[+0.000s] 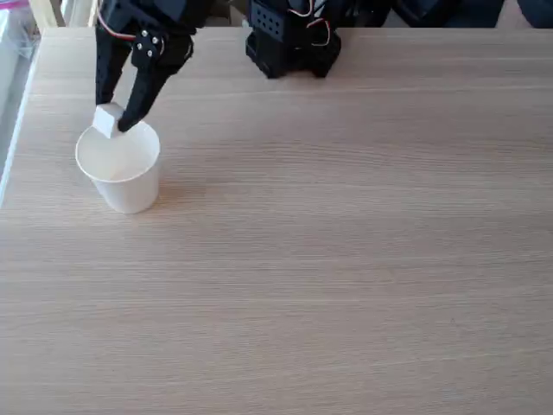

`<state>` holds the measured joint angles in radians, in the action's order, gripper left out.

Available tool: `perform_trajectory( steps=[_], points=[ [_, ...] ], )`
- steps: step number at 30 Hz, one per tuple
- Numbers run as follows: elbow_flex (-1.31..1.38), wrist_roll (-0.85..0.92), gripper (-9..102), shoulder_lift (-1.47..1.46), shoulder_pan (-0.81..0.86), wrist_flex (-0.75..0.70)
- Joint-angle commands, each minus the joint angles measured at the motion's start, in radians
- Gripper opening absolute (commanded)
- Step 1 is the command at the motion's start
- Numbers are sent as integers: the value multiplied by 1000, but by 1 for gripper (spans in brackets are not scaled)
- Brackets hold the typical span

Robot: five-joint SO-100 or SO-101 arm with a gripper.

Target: Grasp a block and put it in the bin.

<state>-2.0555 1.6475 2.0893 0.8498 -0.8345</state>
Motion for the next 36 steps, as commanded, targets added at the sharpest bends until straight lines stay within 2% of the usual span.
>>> perform_trajectory(
  steps=[1, 5, 11, 19, 25, 33, 36],
  points=[
    [2, 43, 0, -21, 26, -14],
    [-15, 52, 3, -55, 31, 18],
    [-14, 80, 26, -104, 12, 84],
    [37, 69, 29, -118, -23, 117],
    [67, 75, 26, -61, -57, 143],
    [20, 0, 1, 173, -229, 118],
    [-77, -54, 0, 295, -322, 100]
  ],
)
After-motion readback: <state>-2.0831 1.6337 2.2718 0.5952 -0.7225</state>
